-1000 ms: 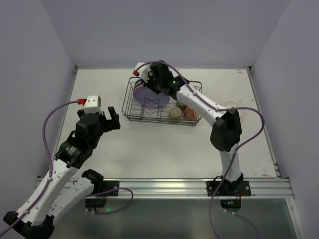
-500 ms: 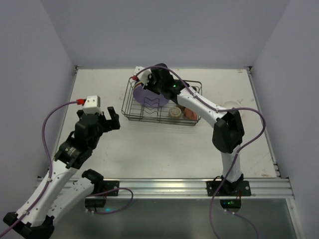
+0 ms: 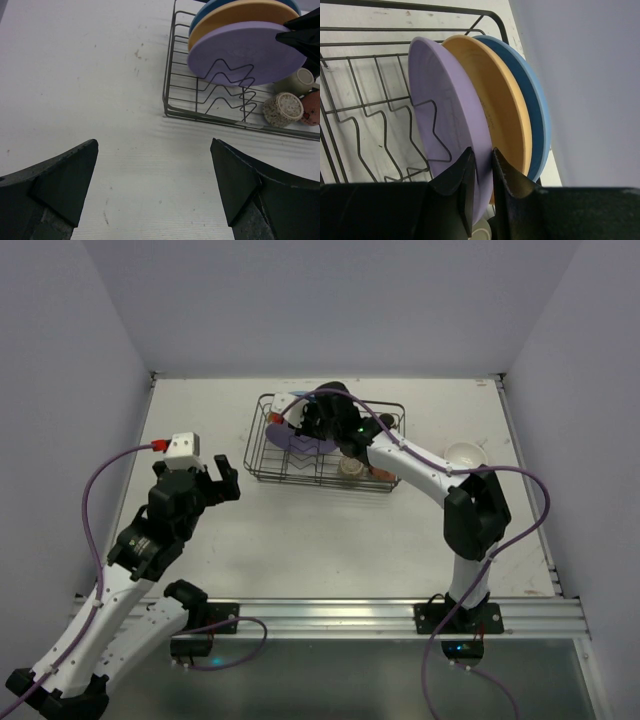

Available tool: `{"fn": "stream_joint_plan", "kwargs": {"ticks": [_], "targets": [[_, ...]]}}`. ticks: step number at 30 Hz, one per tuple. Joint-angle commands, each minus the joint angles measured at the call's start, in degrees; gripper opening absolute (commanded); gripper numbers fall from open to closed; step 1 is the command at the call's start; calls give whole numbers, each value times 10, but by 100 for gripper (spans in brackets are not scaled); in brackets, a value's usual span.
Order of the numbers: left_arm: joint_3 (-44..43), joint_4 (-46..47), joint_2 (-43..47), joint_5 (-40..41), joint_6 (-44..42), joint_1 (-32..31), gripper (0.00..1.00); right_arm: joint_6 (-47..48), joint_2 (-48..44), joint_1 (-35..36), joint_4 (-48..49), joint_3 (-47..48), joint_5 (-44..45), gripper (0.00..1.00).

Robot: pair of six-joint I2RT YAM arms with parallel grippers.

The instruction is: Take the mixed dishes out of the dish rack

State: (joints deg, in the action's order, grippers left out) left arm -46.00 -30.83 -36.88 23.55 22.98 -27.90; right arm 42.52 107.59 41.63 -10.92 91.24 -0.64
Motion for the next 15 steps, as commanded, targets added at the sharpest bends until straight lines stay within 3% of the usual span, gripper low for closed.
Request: {"fn": "stream_joint_plan", "kwargs": {"ticks": [1, 15], "targets": [[6, 24, 5, -3, -8, -2, 100, 9, -25, 12, 32, -25, -60, 0], [6, 24, 13, -4, -8, -2, 100, 39, -48, 12, 149, -46, 0, 0]]}}
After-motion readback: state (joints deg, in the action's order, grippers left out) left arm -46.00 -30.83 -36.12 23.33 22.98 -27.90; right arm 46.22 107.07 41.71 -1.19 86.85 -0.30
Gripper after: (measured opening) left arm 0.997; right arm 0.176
